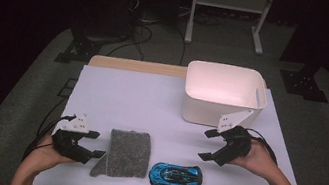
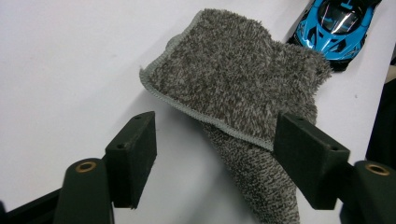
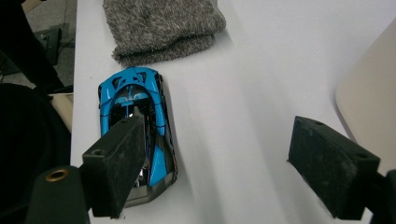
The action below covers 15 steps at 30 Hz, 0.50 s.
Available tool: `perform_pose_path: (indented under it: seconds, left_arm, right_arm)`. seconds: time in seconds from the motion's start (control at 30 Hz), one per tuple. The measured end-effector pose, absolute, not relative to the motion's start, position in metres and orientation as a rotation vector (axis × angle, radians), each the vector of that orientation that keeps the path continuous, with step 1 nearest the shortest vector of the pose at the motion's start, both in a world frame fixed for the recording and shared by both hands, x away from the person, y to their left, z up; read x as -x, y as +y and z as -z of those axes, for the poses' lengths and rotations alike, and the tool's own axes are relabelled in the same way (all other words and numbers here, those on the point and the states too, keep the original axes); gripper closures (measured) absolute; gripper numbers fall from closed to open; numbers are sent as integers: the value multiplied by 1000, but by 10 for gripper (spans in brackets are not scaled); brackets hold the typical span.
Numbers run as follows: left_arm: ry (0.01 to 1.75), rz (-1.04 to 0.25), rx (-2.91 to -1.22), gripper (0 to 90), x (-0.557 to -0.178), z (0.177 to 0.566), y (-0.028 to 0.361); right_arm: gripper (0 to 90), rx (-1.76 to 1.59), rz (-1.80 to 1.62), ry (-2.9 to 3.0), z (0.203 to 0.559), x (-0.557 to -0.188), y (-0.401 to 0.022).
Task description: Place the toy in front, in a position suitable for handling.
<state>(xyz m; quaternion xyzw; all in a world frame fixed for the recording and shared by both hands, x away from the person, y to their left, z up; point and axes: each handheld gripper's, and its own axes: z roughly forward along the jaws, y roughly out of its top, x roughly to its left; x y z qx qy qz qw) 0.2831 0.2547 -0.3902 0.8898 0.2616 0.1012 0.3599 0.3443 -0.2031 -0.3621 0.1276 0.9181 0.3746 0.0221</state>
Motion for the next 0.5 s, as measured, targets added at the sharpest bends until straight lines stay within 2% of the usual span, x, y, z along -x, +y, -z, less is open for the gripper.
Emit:
perform_pose_path:
  seconds: [0.17,0.5]
  left_arm:
    - [707,-275,-2276,195,-285,393,252]
    - [704,-276,-2295,177,-288,396,248]
  right_arm:
    - [178,-394,-1138,2854,346,-355,-206]
    - [175,-352,-1108,2835,319,-371,-208]
